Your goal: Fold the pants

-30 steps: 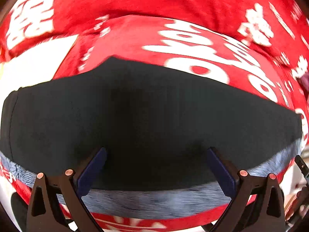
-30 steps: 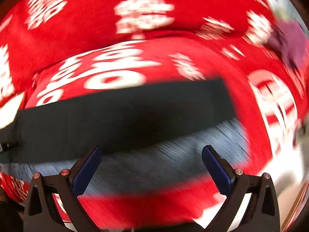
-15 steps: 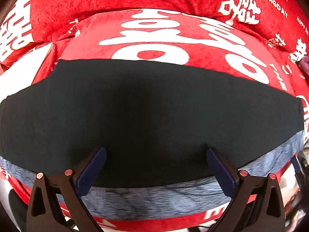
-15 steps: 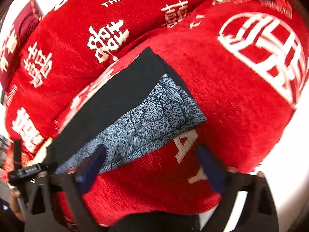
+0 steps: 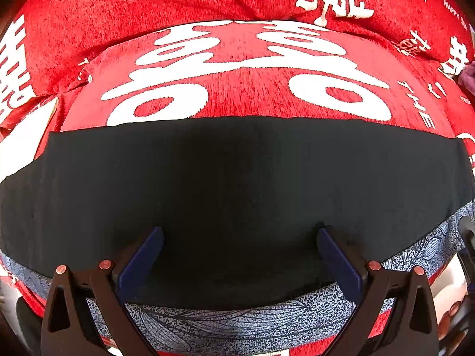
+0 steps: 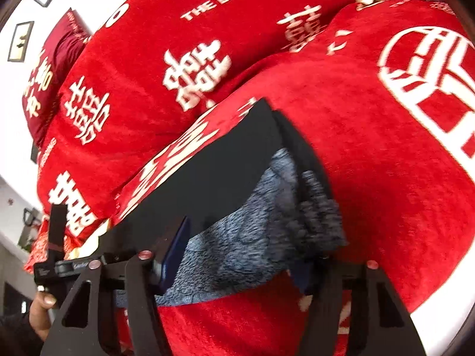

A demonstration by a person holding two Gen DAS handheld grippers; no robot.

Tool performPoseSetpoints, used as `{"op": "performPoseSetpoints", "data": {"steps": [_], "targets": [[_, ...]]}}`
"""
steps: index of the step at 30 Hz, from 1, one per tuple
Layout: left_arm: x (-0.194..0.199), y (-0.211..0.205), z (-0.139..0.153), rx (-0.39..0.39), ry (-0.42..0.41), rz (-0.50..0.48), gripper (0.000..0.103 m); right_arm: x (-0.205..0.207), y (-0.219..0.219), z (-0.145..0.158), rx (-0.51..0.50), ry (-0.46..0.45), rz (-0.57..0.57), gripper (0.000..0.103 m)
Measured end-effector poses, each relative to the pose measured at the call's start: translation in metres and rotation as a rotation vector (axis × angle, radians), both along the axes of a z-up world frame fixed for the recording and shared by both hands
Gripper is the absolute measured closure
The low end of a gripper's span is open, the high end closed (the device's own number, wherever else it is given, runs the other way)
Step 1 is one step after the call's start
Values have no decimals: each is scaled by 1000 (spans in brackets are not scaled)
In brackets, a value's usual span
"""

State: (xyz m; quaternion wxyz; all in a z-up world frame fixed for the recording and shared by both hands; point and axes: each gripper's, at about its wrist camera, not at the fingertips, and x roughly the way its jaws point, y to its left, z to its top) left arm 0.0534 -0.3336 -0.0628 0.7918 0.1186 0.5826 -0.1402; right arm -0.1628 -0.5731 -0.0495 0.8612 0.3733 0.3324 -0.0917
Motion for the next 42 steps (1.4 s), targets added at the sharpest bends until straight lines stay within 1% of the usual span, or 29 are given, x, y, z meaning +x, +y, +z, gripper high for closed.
{"op": "performPoseSetpoints", "data": {"steps": [3, 4, 6, 7, 8, 9, 12, 14, 15, 16, 17, 18, 19, 21, 24, 27, 28, 30, 31, 33, 35, 36, 38, 39, 40, 41, 42], "targets": [[0, 1, 0, -2, -11, 9, 0, -3, -9, -5, 64, -45, -15, 39], [0, 1, 0, -2, -13, 10, 0, -3, -11, -5, 74, -56, -20, 38], [-1, 0, 0, -6, -16, 14, 0, 1, -11, -5, 80, -66, -15, 35], [-1, 0, 0, -8, -16, 14, 0, 3, -11, -6, 84, -73, -9, 30], [-1, 1, 0, -9, -16, 14, 0, 5, -12, -7, 94, -84, 0, 22], [-1, 1, 0, -9, -17, 14, 0, 7, -13, -8, 107, -100, 6, 19], [-1, 1, 0, -12, -16, 12, 0, 13, -20, -12, 132, -116, -21, 18], [-1, 2, 0, -15, -19, 8, 0, 17, -18, -11, 118, -96, -33, 19], [-1, 2, 0, -16, -22, 5, 0, 20, -14, -10, 88, -74, -27, 22], [-2, 2, 0, -17, -25, 3, 0, 24, -11, -10, 44, -28, -20, 44], [-2, 2, 0, -17, -26, 4, 0, 27, -11, -12, 28, 22, -24, 63], [-2, 2, 0, -18, -27, 3, 0, 27, -12, -14, 30, 43, -32, 79], [-2, 2, -1, -19, -26, 1, 0, 25, -16, -14, 53, 37, -37, 82], [-2, 3, -1, -21, -22, -3, 0, 26, -18, -13, 76, 53, -42, 84], [3, 2, 2, -19, 9, 7, 0, 32, -13, -5, 27, 102, -40, 85], [7, 0, 9, -66, 32, 29, 0, 38, -9, 1, -21, 143, -36, 85], [7, -5, 7, -51, 35, 25, 0, 40, -8, 1, -34, 157, -33, 85], [7, -13, -4, 20, 45, 10, 0, 44, -5, 4, -65, 191, -29, 85], [7, -16, -3, 28, 22, 10, 0, 45, -4, 6, -78, 205, -27, 85], [10, -16, -1, 35, 47, 6, 0, 48, -1, 13, -111, 224, -27, 85], [13, -8, 4, 10, 71, 9, 0, 51, 7, 26, -167, 227, -21, 87], [15, 1, 7, 4, 60, 27, 0, 52, 12, 34, -203, 224, -16, 87], [17, 18, 8, 21, 38, 60, 0, 53, 24, 51, -269, 209, -7, 87], [20, 25, 1, 37, 54, 68, 0, 53, 31, 60, -299, 200, -1, 87], [22, 30, -5, 15, 78, 61, 0, 54, 37, 68, -323, 193, 1, 87], [22, 30, -5, 12, 64, 47, 0, 57, 45, 76, -349, 186, 6, 87], [21, 25, -4, 34, 49, 13, 0, 60, 52, 84, -371, 180, 11, 87]]}}
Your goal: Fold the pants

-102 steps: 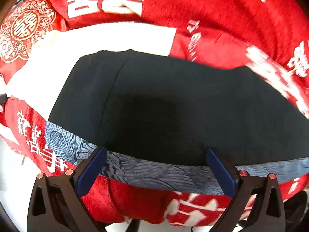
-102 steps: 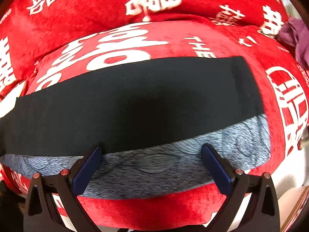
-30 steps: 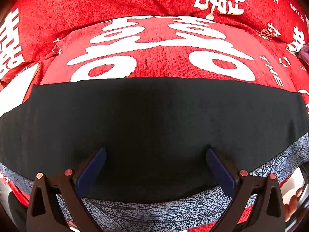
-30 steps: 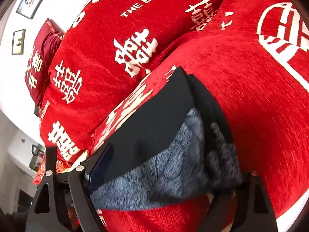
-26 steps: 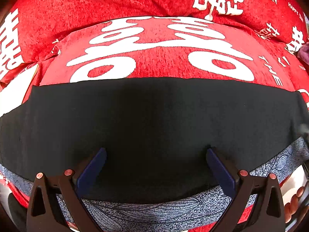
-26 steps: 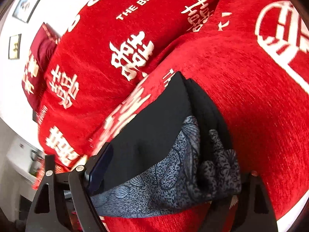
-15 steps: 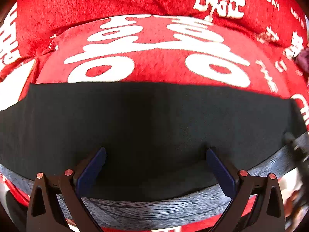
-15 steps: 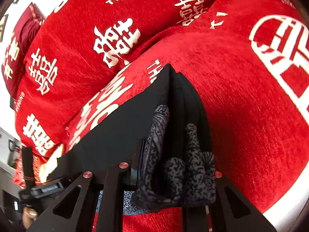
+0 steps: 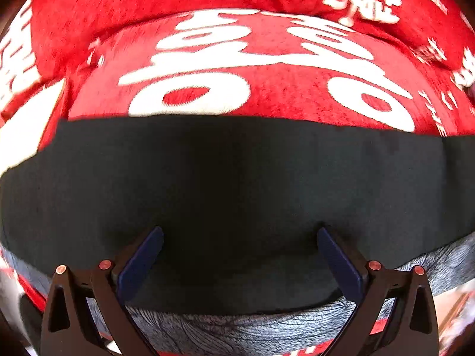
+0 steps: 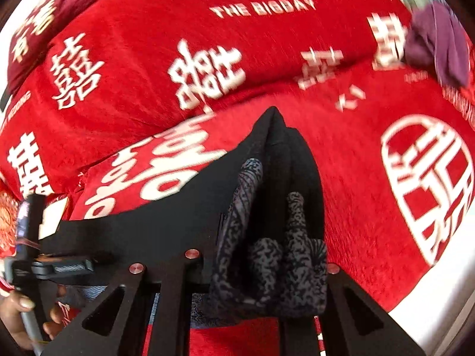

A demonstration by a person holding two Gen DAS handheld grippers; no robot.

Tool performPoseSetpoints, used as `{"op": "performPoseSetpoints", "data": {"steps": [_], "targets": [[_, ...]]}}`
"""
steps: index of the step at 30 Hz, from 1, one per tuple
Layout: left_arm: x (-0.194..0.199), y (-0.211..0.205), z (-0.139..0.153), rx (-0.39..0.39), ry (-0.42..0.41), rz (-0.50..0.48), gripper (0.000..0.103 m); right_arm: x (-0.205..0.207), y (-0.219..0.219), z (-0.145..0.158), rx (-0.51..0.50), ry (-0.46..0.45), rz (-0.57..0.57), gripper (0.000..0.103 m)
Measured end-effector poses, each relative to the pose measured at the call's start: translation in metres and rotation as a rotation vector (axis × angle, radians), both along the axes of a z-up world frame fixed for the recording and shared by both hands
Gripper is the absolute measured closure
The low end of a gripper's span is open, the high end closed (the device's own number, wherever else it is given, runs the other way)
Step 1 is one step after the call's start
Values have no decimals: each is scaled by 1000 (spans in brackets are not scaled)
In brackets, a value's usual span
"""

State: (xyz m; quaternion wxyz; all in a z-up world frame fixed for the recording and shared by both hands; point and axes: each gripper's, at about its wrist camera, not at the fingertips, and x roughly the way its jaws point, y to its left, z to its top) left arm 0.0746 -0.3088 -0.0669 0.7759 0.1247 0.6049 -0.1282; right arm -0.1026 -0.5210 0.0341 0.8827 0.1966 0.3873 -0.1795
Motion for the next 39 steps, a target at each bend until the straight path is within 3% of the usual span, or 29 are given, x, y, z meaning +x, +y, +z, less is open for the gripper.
{"op": "performPoseSetpoints", "data": {"steps": [2, 5, 10, 14, 18, 22, 27, 29, 30, 31, 33, 34, 36, 39], "targets": [[3, -2, 1, -1, 22, -21, 0, 8, 16, 13, -43, -6, 15, 87], [15, 23, 12, -116, 74, 37, 0, 20, 47, 35, -121, -9, 55, 87], [30, 97, 38, -179, -19, 102, 0, 39, 119, 66, -292, -21, 186, 87], [44, 164, 34, -211, -17, 163, 0, 64, 184, 66, -387, -12, 292, 87], [56, 226, 24, -219, -12, 242, 0, 91, 264, 39, -501, 43, 430, 87], [59, 274, 19, -228, -12, 316, 0, 109, 342, -11, -650, 114, 576, 87], [60, 308, 13, -260, 6, 346, 0, 130, 394, -75, -740, 233, 655, 87], [59, 313, 12, -279, 12, 340, 0, 135, 404, -93, -762, 282, 660, 74], [59, 312, 12, -280, 10, 333, 0, 133, 408, -95, -791, 286, 649, 75], [59, 311, 13, -278, 5, 328, 0, 130, 410, -93, -797, 282, 653, 68], [61, 310, 15, -285, 5, 323, 0, 125, 410, -81, -738, 266, 678, 42], [62, 309, 18, -295, 5, 324, 0, 121, 409, -68, -696, 240, 684, 23], [63, 304, 27, -315, -8, 316, 0, 108, 405, -41, -631, 162, 676, 21], [59, 291, 43, -336, -28, 282, 0, 77, 375, 10, -434, 10, 632, 16]]}}
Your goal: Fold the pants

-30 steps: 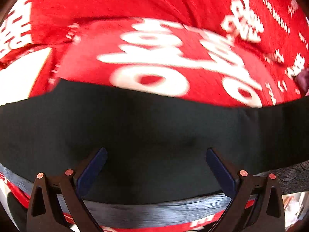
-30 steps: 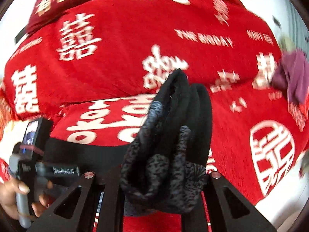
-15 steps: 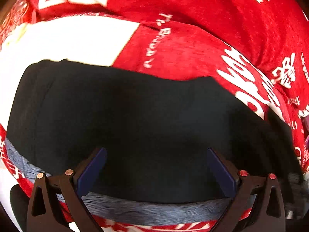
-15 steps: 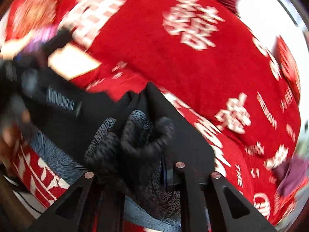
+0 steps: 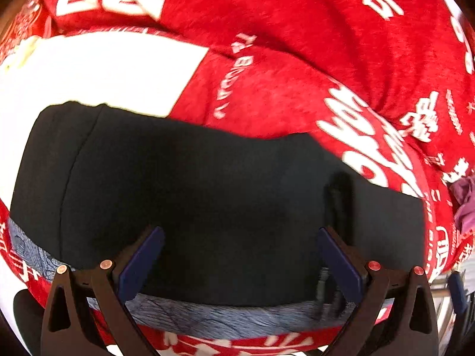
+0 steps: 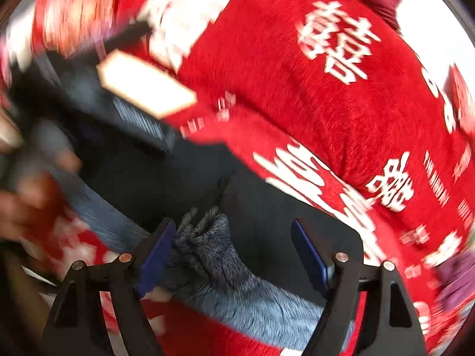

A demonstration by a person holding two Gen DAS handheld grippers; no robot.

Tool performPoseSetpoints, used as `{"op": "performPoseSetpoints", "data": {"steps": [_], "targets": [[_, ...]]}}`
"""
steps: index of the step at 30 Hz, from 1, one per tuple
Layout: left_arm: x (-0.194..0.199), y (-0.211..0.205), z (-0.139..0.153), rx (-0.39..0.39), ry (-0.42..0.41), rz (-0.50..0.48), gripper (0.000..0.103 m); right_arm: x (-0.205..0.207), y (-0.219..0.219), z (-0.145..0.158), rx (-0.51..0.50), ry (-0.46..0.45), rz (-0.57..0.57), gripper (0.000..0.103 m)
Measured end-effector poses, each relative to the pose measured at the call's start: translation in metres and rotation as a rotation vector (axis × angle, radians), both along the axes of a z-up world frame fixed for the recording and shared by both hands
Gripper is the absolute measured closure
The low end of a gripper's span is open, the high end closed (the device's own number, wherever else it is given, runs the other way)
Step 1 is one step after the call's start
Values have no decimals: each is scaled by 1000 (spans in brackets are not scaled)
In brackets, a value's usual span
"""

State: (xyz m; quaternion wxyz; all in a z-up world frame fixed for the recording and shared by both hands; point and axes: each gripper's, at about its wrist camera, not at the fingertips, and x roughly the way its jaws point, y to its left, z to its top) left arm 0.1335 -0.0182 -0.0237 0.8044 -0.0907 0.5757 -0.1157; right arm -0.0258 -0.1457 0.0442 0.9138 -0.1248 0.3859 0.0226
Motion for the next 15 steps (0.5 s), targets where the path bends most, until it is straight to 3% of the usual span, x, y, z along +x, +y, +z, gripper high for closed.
{"op": "performPoseSetpoints", "data": {"steps": [2, 5, 7, 10, 12, 14, 15], "targets": [[-6, -16, 11, -21, -12, -39, 0, -14, -33, 13, 110, -39, -77, 1], [-22, -53, 27, -37, -45, -138, 0, -26, -100, 2, 322, -5, -189, 0], [-36, -85, 34, -76, -62, -232, 0, -30, -143, -18, 542, 52, -240, 0], [-51, -121, 31, -116, -52, -320, 0, -31, -182, -51, 757, 112, -291, 0], [-54, -137, 16, -108, -12, -344, 0, -32, -194, -75, 806, 162, -324, 1], [-55, -145, -7, -55, 32, -337, 0, -38, -190, -81, 764, 151, -311, 1], [-57, -147, -15, -2, 13, -335, 0, -39, -184, -81, 711, 151, -291, 1]]}}
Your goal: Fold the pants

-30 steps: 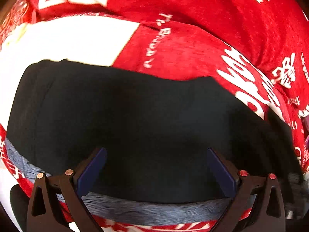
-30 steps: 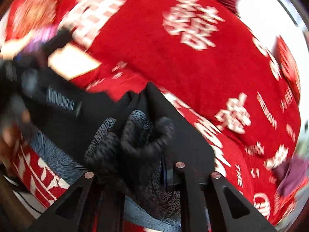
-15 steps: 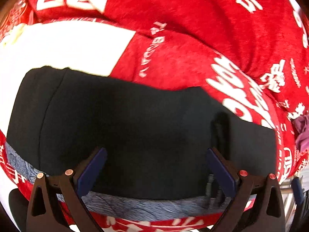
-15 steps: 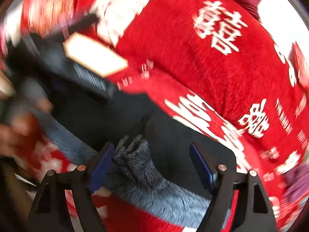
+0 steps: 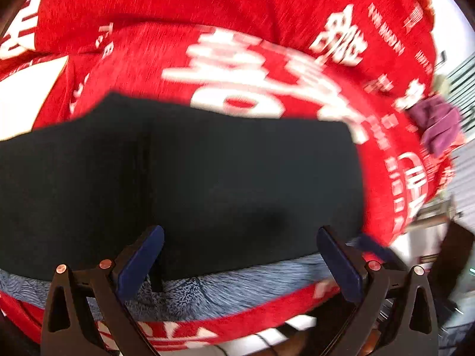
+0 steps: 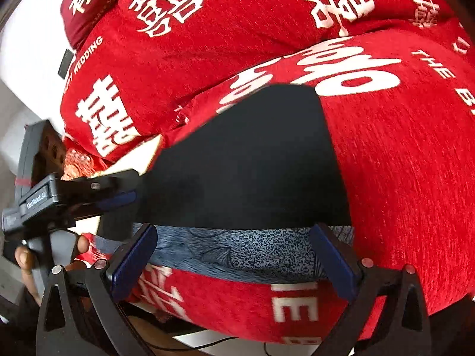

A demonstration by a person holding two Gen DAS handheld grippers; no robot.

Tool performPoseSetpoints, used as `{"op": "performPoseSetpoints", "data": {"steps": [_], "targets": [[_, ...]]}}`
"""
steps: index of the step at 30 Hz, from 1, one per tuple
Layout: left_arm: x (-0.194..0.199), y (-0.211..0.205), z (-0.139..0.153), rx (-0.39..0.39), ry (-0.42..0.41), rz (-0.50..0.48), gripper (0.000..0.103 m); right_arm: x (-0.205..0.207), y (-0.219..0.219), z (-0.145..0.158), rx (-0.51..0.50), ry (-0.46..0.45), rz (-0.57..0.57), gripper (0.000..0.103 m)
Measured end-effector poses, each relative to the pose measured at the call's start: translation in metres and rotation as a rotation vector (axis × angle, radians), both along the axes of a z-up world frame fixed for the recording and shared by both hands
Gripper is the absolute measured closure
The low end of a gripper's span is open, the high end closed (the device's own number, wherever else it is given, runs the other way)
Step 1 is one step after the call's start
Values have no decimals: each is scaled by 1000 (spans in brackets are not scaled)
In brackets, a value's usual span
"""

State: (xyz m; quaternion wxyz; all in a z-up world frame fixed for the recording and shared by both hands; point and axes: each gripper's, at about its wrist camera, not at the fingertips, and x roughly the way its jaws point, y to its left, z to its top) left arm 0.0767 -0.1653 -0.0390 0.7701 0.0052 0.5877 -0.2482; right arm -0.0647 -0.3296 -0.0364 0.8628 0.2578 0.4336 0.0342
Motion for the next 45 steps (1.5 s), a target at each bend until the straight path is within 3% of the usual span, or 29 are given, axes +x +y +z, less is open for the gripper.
{"op": "performPoseSetpoints", "data": {"steps": [2, 4, 8, 12, 16, 19, 20, 25, 29, 31, 33, 35, 38, 41, 44, 45], "targets": [[0, 0, -15, 86, -9, 4, 0, 3, 10, 0, -75, 21, 38, 1], [1, 9, -18, 39, 3, 24, 0, 5, 10, 8, -99, 34, 73, 0], [-4, 6, -15, 72, 12, 34, 0, 7, -18, 45, -37, -86, 58, 0], [-5, -2, -19, 131, -7, 37, 0, 50, -47, 58, 19, -129, 66, 0], [-7, 0, -20, 134, -9, 52, 0, 111, -60, 36, 116, -21, 92, 0], [-7, 1, -22, 130, -14, 57, 0, 141, -64, -1, 122, 126, 80, 1], [-7, 0, -22, 132, -17, 57, 0, 142, -63, -7, 124, 131, 85, 0], [-8, 1, -22, 126, -22, 47, 0, 132, -48, 12, 0, 137, 130, 0], [-10, 1, -23, 120, -39, 47, 0, 61, -37, 43, 127, -10, 154, 0], [-11, 0, -23, 125, -49, 51, 0, 36, -27, 38, 105, 0, 149, 0], [-11, -2, -23, 131, -52, 43, 0, 23, -21, 13, 103, 61, 118, 0], [-10, 0, -20, 133, -32, 36, 0, 15, -21, -2, 103, 38, 88, 0], [-10, 19, -7, 131, -43, 98, 0, 18, -7, 8, 16, 44, 95, 0], [-9, 33, -16, 167, -29, 116, 0, 16, 3, 21, 52, -29, 153, 0], [-8, 42, -22, 113, -5, 108, 0, 22, 8, 1, 29, 43, 142, 0], [-8, 43, -20, 112, -4, 108, 0, 21, 9, 3, 20, 28, 129, 0]]}}
